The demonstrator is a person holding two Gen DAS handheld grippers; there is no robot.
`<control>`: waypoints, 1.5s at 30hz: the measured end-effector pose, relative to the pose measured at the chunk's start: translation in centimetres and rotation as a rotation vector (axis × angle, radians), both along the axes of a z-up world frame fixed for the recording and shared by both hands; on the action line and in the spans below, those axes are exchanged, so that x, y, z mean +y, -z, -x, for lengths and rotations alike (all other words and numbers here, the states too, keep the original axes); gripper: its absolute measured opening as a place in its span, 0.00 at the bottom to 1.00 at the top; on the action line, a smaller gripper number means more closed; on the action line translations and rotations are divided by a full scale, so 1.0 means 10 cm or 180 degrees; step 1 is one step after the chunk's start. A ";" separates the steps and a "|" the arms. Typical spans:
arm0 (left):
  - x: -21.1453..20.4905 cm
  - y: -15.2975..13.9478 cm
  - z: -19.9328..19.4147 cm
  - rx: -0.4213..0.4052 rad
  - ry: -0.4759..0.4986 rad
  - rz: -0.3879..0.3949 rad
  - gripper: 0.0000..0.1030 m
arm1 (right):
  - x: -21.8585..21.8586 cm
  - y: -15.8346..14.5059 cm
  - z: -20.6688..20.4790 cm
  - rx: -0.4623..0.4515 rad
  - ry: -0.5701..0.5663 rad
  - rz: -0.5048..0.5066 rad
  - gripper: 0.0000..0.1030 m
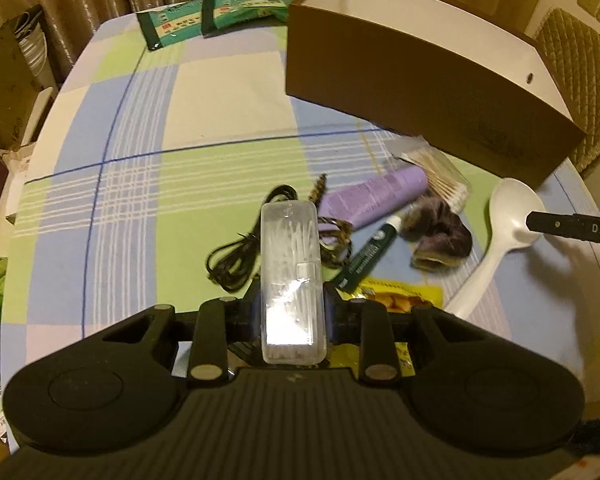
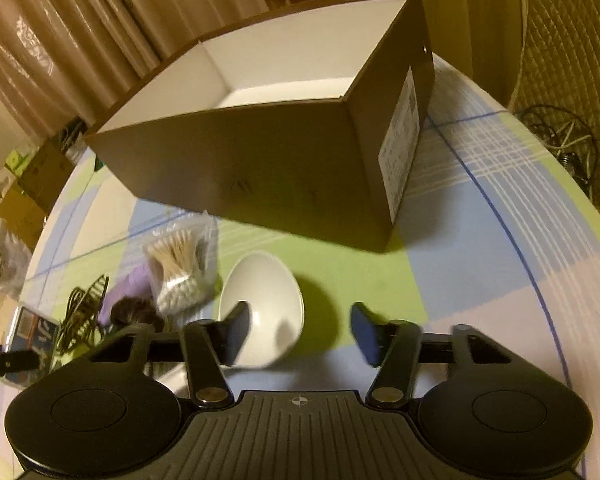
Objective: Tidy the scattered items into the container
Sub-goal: 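Grasp the clear plastic floss box with the left gripper while the right gripper grasps the white ladle, then carry the floss box and ladle into the brown box and open both grippers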
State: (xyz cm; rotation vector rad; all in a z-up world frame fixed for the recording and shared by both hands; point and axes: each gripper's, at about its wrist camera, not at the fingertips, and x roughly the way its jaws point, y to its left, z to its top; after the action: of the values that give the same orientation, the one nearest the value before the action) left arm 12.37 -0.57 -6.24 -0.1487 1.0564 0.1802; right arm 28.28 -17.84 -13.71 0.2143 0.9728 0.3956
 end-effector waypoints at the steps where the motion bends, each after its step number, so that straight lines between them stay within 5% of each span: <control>1: 0.01 0.00 -0.01 -0.0001 -0.0008 -0.0007 0.24 | 0.00 0.02 -0.03 0.0024 0.0002 -0.0015 0.34; 2: 0.02 -0.01 -0.01 0.0000 -0.0014 -0.0012 0.24 | -0.01 0.03 -0.05 0.0058 0.0003 -0.0059 0.18; 4: 0.03 -0.01 -0.02 -0.0004 -0.0024 -0.0016 0.24 | -0.05 0.06 -0.07 0.0140 0.0037 -0.0154 0.01; 15: -0.05 -0.06 -0.05 -0.0059 0.0061 -0.0008 0.24 | -0.49 -0.23 -0.01 0.0093 0.0510 -0.0443 0.01; 29: -0.18 -0.33 -0.23 -0.0283 0.0338 -0.0111 0.24 | -0.86 -0.86 0.02 -0.0177 0.0667 -0.0711 0.01; 45: -0.30 -0.76 -0.63 -0.0732 0.0570 -0.0159 0.24 | -0.99 -1.31 -0.61 -0.0427 0.0774 -0.0985 0.01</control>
State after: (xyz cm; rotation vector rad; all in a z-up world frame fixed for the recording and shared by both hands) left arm 18.69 -3.55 1.40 -0.0279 0.8303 0.0263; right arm 34.37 -27.73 -0.59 0.5741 0.7399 0.3307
